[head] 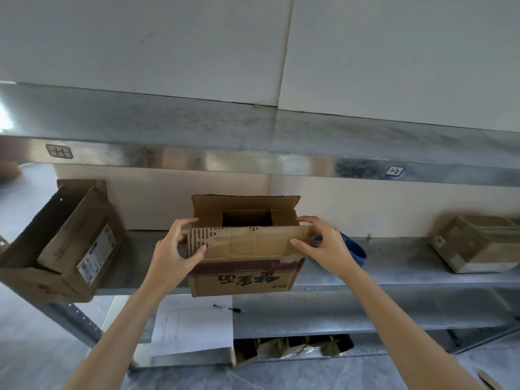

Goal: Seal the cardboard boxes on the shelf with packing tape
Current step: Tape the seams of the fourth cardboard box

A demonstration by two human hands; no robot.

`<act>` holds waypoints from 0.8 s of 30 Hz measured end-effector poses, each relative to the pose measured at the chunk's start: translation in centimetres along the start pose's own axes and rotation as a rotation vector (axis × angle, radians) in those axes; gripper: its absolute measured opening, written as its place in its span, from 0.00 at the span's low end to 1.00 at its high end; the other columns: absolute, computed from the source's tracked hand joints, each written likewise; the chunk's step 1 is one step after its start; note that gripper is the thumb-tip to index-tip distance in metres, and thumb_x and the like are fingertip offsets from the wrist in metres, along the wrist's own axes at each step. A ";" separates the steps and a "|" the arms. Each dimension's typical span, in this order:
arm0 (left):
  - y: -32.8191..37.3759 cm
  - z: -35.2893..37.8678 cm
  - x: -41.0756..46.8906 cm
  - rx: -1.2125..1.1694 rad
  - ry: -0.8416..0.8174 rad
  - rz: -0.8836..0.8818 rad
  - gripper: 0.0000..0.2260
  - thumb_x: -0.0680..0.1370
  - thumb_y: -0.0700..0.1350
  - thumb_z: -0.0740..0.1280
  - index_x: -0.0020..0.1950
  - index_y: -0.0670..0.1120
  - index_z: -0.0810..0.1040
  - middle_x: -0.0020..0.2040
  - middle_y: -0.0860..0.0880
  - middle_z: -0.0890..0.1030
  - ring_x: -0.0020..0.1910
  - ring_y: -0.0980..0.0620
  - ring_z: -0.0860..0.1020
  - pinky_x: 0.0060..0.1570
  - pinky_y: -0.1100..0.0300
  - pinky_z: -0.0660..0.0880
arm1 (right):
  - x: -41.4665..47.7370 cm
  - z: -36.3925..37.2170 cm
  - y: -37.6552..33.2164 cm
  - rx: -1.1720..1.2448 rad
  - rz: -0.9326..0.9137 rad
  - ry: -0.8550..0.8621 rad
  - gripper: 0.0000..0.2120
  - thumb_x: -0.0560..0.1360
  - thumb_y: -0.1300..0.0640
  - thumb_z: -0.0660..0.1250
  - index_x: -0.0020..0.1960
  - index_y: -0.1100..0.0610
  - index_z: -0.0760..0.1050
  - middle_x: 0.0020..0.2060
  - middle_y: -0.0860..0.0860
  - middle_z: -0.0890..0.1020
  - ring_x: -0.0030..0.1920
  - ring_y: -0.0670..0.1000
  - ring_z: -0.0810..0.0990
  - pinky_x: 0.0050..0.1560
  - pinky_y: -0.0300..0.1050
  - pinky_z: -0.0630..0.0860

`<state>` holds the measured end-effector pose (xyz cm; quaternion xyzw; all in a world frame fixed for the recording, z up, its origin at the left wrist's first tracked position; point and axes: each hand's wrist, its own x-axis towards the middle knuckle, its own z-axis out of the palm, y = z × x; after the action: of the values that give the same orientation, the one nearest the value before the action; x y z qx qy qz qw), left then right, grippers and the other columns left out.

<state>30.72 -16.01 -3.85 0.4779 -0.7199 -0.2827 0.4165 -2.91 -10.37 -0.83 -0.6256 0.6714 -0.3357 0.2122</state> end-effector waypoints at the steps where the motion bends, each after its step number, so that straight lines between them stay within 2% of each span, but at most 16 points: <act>1: 0.0 0.1 0.2 0.013 0.030 -0.003 0.25 0.72 0.43 0.77 0.64 0.52 0.69 0.62 0.51 0.78 0.55 0.56 0.77 0.48 0.72 0.74 | 0.2 0.1 0.1 -0.012 -0.006 0.013 0.27 0.70 0.43 0.74 0.67 0.44 0.71 0.54 0.44 0.79 0.52 0.45 0.78 0.55 0.49 0.81; 2: 0.0 0.3 0.4 0.029 0.057 -0.007 0.27 0.71 0.43 0.77 0.65 0.50 0.70 0.63 0.50 0.77 0.55 0.57 0.76 0.47 0.73 0.74 | 0.3 0.2 0.2 -0.030 -0.014 0.014 0.28 0.71 0.46 0.75 0.68 0.44 0.69 0.52 0.44 0.79 0.52 0.44 0.78 0.55 0.48 0.80; 4: 0.0 0.4 0.8 0.059 0.085 -0.024 0.31 0.69 0.42 0.79 0.68 0.47 0.70 0.68 0.48 0.71 0.56 0.55 0.75 0.48 0.69 0.76 | 0.5 0.5 0.5 -0.056 -0.024 0.000 0.31 0.70 0.47 0.75 0.70 0.45 0.67 0.53 0.43 0.78 0.52 0.43 0.78 0.56 0.48 0.80; 6: -0.1 0.4 1.1 0.087 0.084 -0.019 0.36 0.68 0.43 0.80 0.72 0.48 0.67 0.72 0.50 0.65 0.63 0.53 0.72 0.58 0.57 0.78 | 0.7 0.6 0.7 -0.058 -0.019 0.009 0.36 0.69 0.46 0.76 0.72 0.44 0.63 0.56 0.43 0.76 0.53 0.44 0.77 0.56 0.47 0.80; 8: -0.3 0.3 1.5 0.088 0.072 -0.014 0.41 0.67 0.43 0.81 0.74 0.50 0.63 0.74 0.52 0.61 0.71 0.51 0.66 0.70 0.49 0.70 | 1.0 0.6 0.7 -0.042 0.003 0.027 0.41 0.68 0.46 0.77 0.74 0.44 0.59 0.62 0.45 0.73 0.55 0.44 0.76 0.57 0.46 0.79; 10: -0.2 0.3 2.0 0.071 0.038 -0.016 0.46 0.67 0.43 0.81 0.77 0.52 0.59 0.76 0.55 0.57 0.74 0.51 0.62 0.74 0.50 0.64 | 1.4 0.5 0.7 -0.052 0.012 0.028 0.48 0.67 0.46 0.78 0.77 0.45 0.53 0.69 0.46 0.69 0.61 0.45 0.73 0.62 0.46 0.76; 12: -0.1 0.4 2.2 0.056 -0.003 -0.023 0.49 0.67 0.43 0.81 0.79 0.54 0.54 0.78 0.57 0.54 0.76 0.51 0.61 0.74 0.52 0.62 | 1.9 0.3 0.9 -0.057 0.014 -0.001 0.54 0.66 0.46 0.79 0.79 0.46 0.46 0.74 0.45 0.63 0.70 0.46 0.67 0.68 0.49 0.70; 14: -0.1 0.7 2.3 0.021 -0.032 -0.038 0.50 0.68 0.41 0.80 0.80 0.56 0.52 0.78 0.57 0.56 0.76 0.53 0.61 0.74 0.51 0.63 | 2.4 0.3 0.8 -0.037 0.009 -0.036 0.57 0.65 0.47 0.79 0.79 0.45 0.42 0.77 0.44 0.58 0.74 0.47 0.62 0.72 0.52 0.66; 16: -0.1 0.8 2.4 -0.020 -0.023 -0.047 0.50 0.68 0.38 0.80 0.79 0.58 0.52 0.75 0.57 0.61 0.73 0.56 0.64 0.71 0.52 0.67 | 2.7 0.4 0.5 -0.020 -0.020 -0.056 0.56 0.66 0.49 0.79 0.79 0.42 0.43 0.76 0.45 0.60 0.74 0.47 0.62 0.72 0.50 0.64; 18: -0.2 0.7 2.5 -0.015 -0.011 -0.050 0.47 0.68 0.38 0.79 0.78 0.58 0.56 0.70 0.56 0.64 0.69 0.57 0.67 0.67 0.55 0.70 | 2.8 0.4 0.4 -0.027 -0.041 -0.062 0.50 0.68 0.50 0.78 0.78 0.40 0.49 0.73 0.48 0.64 0.70 0.47 0.65 0.70 0.47 0.66; 21: -0.6 0.5 2.3 0.056 -0.054 -0.026 0.31 0.69 0.40 0.78 0.68 0.53 0.71 0.65 0.53 0.66 0.64 0.56 0.69 0.66 0.52 0.73 | 2.9 0.4 0.9 -0.114 -0.067 -0.072 0.36 0.71 0.47 0.76 0.74 0.44 0.64 0.66 0.49 0.66 0.66 0.47 0.68 0.68 0.49 0.71; 24: -0.9 0.5 1.9 0.094 -0.080 -0.009 0.18 0.72 0.40 0.76 0.59 0.51 0.77 0.62 0.53 0.68 0.60 0.58 0.70 0.65 0.54 0.74 | 2.7 0.8 1.0 -0.142 -0.073 -0.067 0.25 0.73 0.45 0.72 0.68 0.49 0.73 0.65 0.47 0.65 0.64 0.44 0.68 0.65 0.46 0.72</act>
<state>30.33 -18.14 -4.20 0.4886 -0.7461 -0.2696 0.3633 -3.37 -13.22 -1.76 -0.6741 0.6627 -0.2738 0.1775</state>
